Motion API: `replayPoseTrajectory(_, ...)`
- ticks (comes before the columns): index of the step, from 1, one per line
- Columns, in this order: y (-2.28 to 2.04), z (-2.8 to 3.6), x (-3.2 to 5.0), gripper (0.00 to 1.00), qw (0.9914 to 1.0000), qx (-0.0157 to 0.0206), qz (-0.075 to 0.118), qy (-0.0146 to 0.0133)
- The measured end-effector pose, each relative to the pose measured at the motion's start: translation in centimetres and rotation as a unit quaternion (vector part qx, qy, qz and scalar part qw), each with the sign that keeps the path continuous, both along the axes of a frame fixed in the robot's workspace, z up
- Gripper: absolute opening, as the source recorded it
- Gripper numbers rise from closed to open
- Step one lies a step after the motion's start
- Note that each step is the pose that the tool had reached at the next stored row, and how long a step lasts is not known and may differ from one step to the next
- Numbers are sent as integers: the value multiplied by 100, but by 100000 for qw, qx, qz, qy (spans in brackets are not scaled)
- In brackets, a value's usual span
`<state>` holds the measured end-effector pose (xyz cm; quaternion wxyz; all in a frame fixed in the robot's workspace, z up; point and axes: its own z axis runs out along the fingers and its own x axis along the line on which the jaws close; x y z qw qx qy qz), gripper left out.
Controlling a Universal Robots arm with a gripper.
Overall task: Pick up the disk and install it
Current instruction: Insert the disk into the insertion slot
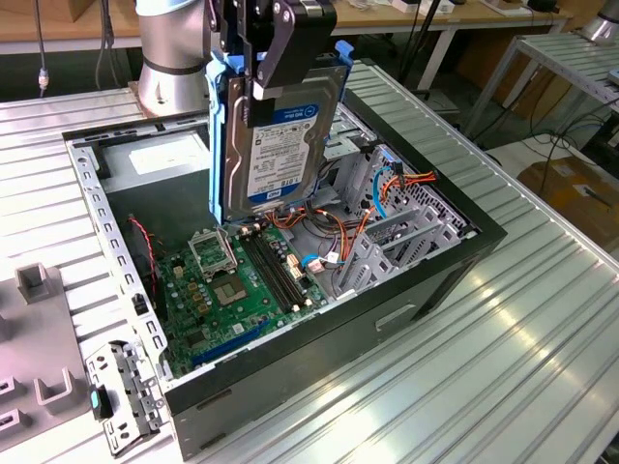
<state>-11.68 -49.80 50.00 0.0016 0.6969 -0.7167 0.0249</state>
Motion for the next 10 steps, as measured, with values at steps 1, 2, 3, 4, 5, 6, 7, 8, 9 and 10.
replayPoseTrajectory(1, 0, 0, 16, 37, 100000, -3, 0, 1)
replayPoseTrajectory(2, 0, -1, 30, 37, 100000, 1, -5, -2)
replayPoseTrajectory(3, 0, -1, 46, 37, 100000, 0, -1, -3)
replayPoseTrajectory(4, -1, -1, 64, 37, 100000, 3, -2, -3)
replayPoseTrajectory(5, -1, -1, 92, 37, 100000, -3, 1, -1)
replayPoseTrajectory(6, 0, -1, 125, 37, 100000, -3, -1, 1)
replayPoseTrajectory(7, -1, -2, 150, 37, 100000, 1, -1, -4)
replayPoseTrajectory(8, -1, -2, 165, 37, 100000, -2, -3, -2)
replayPoseTrajectory(9, -1, -2, 177, 37, 100000, -3, -2, -3)
replayPoseTrajectory(10, 0, -2, 189, 37, 100000, -8, -4, -3)
